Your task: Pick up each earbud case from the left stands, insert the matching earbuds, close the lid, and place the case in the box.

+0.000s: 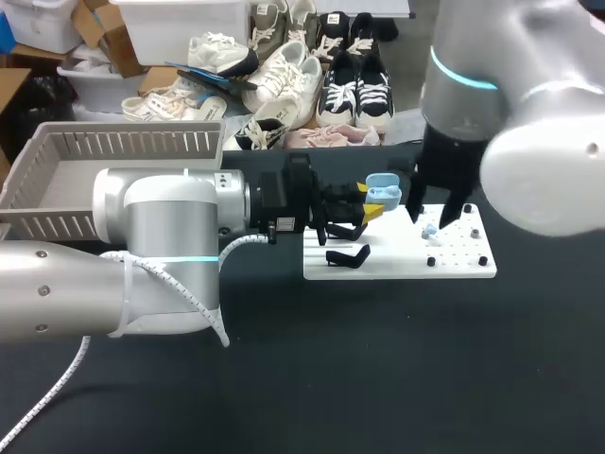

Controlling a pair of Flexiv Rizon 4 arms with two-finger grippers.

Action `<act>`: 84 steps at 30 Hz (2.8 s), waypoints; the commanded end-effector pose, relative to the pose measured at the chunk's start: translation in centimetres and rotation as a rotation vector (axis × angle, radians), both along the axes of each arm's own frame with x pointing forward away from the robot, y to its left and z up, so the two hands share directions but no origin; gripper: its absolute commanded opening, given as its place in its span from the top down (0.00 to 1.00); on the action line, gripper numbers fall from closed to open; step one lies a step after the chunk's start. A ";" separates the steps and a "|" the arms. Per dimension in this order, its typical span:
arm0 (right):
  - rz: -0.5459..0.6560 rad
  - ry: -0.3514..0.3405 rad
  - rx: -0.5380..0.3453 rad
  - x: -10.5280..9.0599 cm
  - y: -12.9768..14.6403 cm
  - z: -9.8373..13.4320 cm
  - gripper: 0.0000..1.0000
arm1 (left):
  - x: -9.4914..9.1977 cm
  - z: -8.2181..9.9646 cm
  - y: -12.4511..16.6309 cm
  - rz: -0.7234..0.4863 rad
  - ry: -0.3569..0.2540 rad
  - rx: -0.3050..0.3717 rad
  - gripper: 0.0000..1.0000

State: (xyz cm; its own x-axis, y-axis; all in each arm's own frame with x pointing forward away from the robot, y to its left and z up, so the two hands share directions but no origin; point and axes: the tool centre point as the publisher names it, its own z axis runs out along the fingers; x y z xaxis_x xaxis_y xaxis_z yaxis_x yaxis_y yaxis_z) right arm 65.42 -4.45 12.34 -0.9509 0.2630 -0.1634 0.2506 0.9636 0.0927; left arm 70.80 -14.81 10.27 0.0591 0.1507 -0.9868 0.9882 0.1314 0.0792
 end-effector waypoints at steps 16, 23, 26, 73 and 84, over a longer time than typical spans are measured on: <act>0.008 -0.112 0.167 4.2 -3.0 -5.2 0.65 | -0.1 0.0 0.0 0.003 -0.002 -0.002 1.00; 0.015 -0.098 0.216 5.6 -3.0 -6.2 0.63 | -0.1 0.0 0.0 0.003 -0.002 -0.002 1.00; 0.015 -0.097 0.227 5.9 -3.0 -6.4 0.62 | -0.1 0.0 0.0 0.003 -0.002 -0.002 1.00; -0.081 -0.031 0.249 7.4 -2.6 -8.9 0.61 | -0.1 0.0 0.0 0.003 -0.002 -0.002 1.00; -0.083 -0.039 0.251 7.5 -2.5 -9.4 0.60 | -0.1 0.0 0.0 0.003 -0.002 -0.002 1.00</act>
